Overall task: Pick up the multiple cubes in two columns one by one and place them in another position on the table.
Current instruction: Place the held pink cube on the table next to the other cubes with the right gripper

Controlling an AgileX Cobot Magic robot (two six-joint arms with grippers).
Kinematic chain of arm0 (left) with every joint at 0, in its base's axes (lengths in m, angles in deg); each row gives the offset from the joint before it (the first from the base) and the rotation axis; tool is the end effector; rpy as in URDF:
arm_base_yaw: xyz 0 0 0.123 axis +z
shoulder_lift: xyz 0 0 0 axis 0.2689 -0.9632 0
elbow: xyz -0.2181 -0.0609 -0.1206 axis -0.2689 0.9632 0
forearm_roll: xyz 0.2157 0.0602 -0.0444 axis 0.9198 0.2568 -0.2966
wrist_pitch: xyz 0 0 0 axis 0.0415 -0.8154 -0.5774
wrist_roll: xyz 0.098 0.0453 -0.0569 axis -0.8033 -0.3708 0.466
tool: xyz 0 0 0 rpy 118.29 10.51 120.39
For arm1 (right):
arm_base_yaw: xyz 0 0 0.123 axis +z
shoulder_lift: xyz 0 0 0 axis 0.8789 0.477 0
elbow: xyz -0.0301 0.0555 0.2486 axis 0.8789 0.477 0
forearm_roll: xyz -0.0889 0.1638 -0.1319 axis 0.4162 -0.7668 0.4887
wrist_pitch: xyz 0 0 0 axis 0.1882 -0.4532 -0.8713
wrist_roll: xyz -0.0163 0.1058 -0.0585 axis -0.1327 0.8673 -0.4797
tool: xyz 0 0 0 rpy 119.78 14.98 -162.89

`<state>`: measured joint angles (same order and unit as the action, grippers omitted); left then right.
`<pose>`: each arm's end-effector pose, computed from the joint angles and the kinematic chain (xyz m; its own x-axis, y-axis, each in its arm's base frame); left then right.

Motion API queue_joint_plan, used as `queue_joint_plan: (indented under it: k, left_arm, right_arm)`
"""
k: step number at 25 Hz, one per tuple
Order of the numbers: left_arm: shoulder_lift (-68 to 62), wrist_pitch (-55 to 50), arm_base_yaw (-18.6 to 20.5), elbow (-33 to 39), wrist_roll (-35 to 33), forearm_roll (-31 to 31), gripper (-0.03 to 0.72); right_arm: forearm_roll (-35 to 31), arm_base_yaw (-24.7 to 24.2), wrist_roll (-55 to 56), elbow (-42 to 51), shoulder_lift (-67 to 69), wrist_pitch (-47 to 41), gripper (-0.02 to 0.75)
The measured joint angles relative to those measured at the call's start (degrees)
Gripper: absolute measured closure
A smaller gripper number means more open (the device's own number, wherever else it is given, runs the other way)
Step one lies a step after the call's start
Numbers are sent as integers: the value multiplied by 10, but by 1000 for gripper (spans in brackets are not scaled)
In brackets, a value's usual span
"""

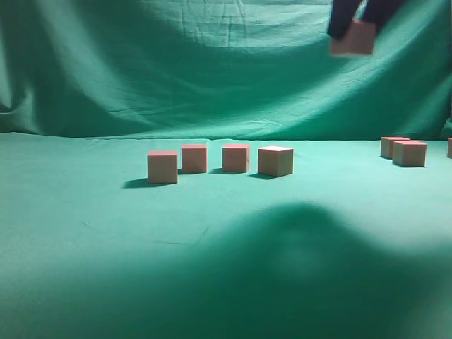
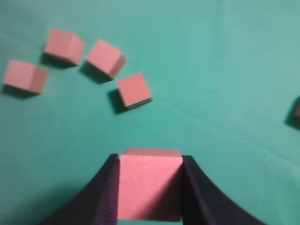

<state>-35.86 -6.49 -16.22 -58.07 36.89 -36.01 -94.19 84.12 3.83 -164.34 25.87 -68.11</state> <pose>0.0878 -0.0001 0.1697 -0.2592 0.0306 -0.9653 0.0112 0.9995 0.0287 0.3037 0.1392 0.2413 -0.8058 -0.3742 -0.4589 -0.4521 0.8893 0.0688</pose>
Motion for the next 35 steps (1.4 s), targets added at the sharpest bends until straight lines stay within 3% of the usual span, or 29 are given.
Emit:
queue_joint_plan:
  k: [14,26,35]
  left_arm:
    - [0,0,0,0,0,0,688]
    - [0,0,0,0,0,0,688]
    - [0,0,0,0,0,0,688]
  right_arm:
    - [0,214,-83,-13,38,-47,473]
    - [8,234,-67,-153,212,-77,473]
    - [55,234,-52,-220,274,-77,473]
